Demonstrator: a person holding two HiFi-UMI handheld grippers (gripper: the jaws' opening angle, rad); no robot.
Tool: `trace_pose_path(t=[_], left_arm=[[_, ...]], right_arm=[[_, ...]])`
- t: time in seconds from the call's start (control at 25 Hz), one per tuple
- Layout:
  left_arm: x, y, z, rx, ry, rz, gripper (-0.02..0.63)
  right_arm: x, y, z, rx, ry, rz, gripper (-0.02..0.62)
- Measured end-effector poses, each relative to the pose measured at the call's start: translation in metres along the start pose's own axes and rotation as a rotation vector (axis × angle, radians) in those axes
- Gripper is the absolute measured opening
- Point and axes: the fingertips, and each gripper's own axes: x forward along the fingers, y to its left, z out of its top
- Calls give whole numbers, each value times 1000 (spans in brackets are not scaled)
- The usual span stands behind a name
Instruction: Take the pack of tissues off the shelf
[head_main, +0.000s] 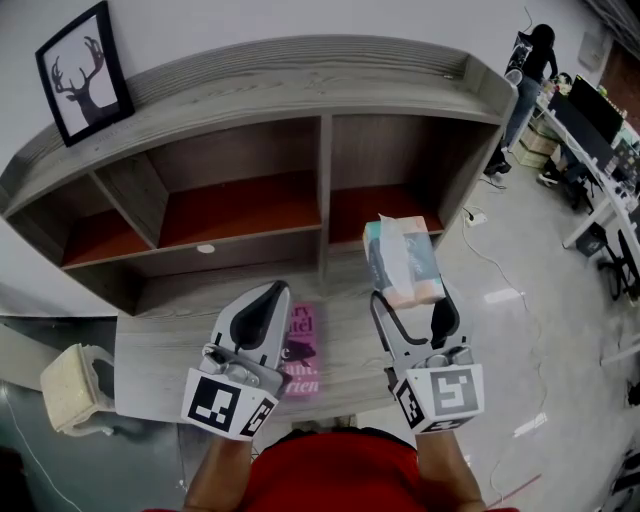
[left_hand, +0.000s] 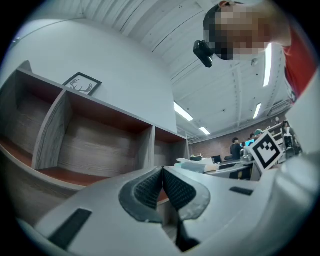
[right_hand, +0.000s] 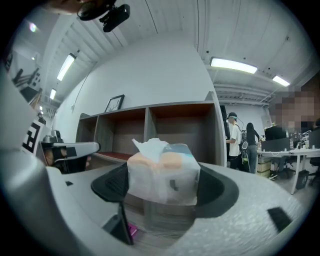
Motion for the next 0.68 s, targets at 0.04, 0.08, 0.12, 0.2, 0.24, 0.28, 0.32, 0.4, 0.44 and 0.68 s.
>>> trace_pose_path(t=[0.04,0.08,0.12,0.2,0.24,0.28,0.32,0.4,0.44,0.68], left_arm=[[0,0,0,0,0,1,9],[0,1,0,-1,1,1,9],[-1,1,0,-1,1,2,9],[-1,2,-1,-1,2,3,9],[-2,2,-1,-1,3,2,9],[-2,2,-2,-1,3,2,9],[-2,2,-1,0,3,1,9],[-2,2,-1,0,5,-2,9],[-2,3,-2,0,5,-3,9],[-1,2,-3,1,2,-12,9]], right_arm=[[0,0,0,1,0,-1,382],[0,0,0,3,-1,-2,382],[0,0,0,4,-2,-3,382],[1,0,0,0,-1,-2,381],[1,0,0,-1,0,-1,382],[1,0,0,-1,1,-1,382],[1,0,0,-2,2,-2,382],[1,0,-1,-3,5,-4,382],[2,0,-1,-4,5,-5,382],[3,0,-3,-12,8,-5,382]])
